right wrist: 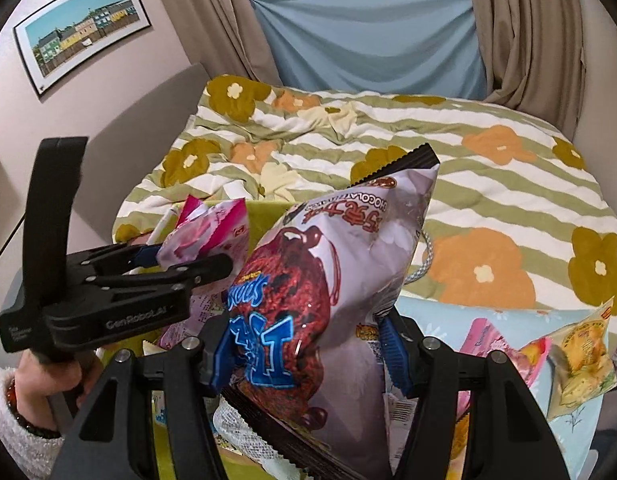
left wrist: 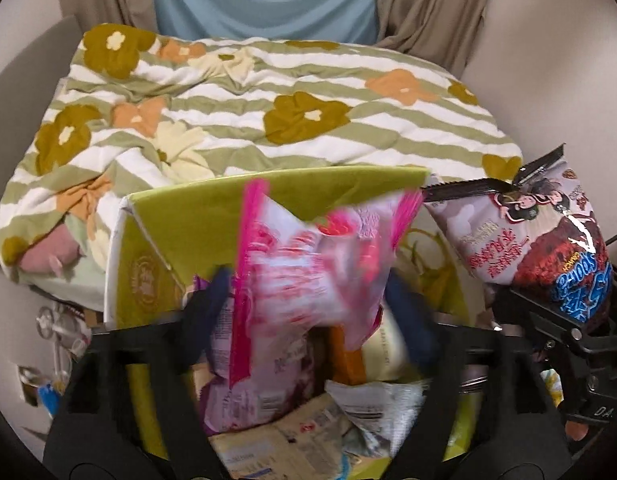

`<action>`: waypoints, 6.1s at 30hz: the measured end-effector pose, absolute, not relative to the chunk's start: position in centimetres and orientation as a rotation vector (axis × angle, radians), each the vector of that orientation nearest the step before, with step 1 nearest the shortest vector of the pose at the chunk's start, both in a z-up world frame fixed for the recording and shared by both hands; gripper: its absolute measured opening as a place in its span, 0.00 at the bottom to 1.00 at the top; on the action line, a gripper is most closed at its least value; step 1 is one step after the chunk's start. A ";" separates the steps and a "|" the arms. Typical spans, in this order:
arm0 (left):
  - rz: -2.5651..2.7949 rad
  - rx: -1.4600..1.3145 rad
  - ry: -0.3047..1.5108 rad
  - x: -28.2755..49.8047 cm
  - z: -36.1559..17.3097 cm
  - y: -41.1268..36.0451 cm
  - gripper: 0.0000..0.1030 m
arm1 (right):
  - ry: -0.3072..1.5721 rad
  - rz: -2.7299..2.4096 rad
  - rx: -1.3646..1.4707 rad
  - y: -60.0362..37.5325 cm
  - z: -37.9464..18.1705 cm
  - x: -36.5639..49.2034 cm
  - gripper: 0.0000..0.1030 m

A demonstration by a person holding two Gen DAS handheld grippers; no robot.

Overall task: Organize snacks
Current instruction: 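Carry the pink bag over the box with the left tool while the right carries the purple-and-blue bag, then release both bags into the box and withdraw both tools, then grasp the red-and-white TATPE bag with the left tool while the right grasps the gold bag, then lower both held bags into the box and open both tools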

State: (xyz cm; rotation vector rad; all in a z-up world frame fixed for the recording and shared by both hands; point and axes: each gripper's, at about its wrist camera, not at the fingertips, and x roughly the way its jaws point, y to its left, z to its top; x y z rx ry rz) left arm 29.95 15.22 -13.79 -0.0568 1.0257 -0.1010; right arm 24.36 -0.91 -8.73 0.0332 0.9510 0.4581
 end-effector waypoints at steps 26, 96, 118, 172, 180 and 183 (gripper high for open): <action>0.018 -0.162 1.018 20.3 -13.9 19.9 1.00 | 1.025 0.519 0.018 4.2 -11.4 26.8 0.58; -0.297 0.193 1.055 14.6 -17.2 -17.6 1.00 | 1.105 0.228 0.174 -31.1 -13.9 5.2 1.00; -0.104 0.688 0.989 17.9 -24.3 -24.3 0.91 | 1.164 0.340 0.238 -30.4 -21.2 3.1 1.00; -0.177 0.403 0.947 12.3 -15.6 -19.9 0.69 | 1.074 0.411 0.071 -26.5 -18.1 4.4 0.68; -0.134 0.324 0.843 11.1 -10.3 -18.1 0.69 | 0.988 0.434 0.030 -25.7 -13.8 5.4 0.68; -0.097 0.291 0.809 11.0 -8.0 -16.0 0.69 | 0.945 0.459 0.011 -24.6 -11.5 6.2 0.68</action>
